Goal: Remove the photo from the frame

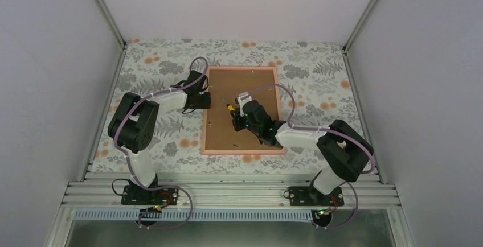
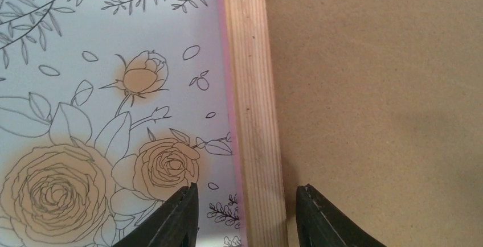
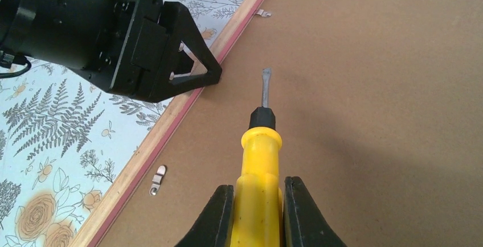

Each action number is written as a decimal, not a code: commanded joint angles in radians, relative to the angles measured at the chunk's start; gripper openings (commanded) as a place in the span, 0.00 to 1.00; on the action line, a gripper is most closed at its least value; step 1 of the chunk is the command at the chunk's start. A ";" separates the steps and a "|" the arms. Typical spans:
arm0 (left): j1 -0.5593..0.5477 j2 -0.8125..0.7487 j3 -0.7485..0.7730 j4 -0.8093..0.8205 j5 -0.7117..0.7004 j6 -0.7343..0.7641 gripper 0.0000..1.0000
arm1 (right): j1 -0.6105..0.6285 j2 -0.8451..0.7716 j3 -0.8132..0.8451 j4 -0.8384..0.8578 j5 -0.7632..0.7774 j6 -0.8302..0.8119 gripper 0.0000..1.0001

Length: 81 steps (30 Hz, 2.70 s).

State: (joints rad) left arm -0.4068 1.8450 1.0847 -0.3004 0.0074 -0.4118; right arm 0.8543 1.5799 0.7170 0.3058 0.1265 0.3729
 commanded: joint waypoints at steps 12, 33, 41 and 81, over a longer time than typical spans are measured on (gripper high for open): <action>-0.001 -0.037 -0.100 0.030 0.081 0.044 0.15 | -0.026 0.178 0.178 0.040 -0.108 -0.081 0.04; -0.022 -0.125 -0.200 0.041 0.098 0.008 0.15 | -0.054 0.366 0.332 0.012 -0.152 -0.095 0.04; -0.029 -0.129 -0.199 0.039 0.098 0.006 0.15 | -0.083 0.381 0.331 0.008 -0.094 -0.049 0.04; -0.046 -0.244 -0.322 0.100 -0.001 -0.226 0.14 | -0.078 0.213 0.231 -0.037 -0.013 0.073 0.04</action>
State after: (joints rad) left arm -0.4671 1.6405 0.7990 -0.1738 0.0177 -0.5331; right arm 0.7723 1.8427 0.9791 0.2871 0.0216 0.4171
